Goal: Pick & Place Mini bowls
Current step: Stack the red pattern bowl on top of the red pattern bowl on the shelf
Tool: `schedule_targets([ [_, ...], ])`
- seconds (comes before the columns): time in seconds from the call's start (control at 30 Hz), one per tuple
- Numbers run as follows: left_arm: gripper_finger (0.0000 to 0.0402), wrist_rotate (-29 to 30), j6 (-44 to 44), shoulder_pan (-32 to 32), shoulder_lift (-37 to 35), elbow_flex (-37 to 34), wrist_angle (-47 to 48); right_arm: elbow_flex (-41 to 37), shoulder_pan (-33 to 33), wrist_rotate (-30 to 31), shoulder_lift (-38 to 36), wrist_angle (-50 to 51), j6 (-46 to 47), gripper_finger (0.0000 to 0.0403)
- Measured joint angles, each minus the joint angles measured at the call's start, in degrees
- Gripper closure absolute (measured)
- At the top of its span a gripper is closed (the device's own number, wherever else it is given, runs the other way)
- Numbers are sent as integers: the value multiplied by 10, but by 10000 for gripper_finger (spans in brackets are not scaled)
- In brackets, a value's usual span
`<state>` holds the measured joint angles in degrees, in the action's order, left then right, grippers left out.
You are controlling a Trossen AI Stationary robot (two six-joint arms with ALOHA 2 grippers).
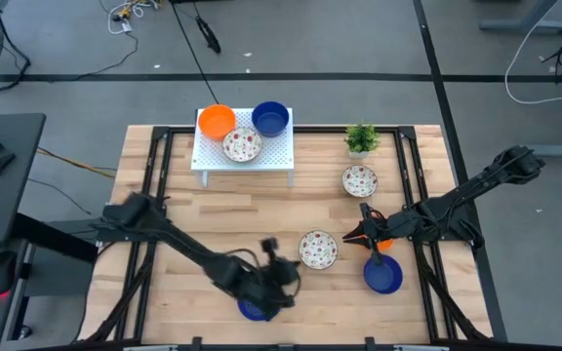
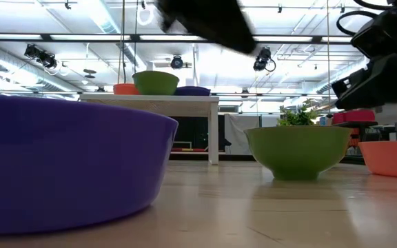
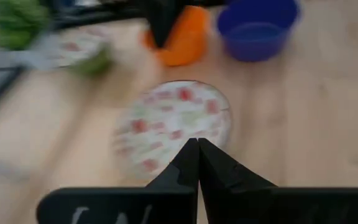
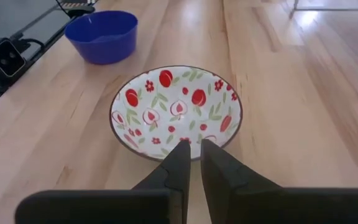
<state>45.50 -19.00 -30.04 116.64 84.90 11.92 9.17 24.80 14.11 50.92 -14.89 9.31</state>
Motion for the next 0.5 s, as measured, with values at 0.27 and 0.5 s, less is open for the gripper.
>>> schedule_targets([
  [0.27,352,-269,47,86,54,0,-129,0,0,0,0,0,-23,362],
  [0.5,233,-391,135,126,54,0,-131,0,0,0,0,5,-9,362],
])
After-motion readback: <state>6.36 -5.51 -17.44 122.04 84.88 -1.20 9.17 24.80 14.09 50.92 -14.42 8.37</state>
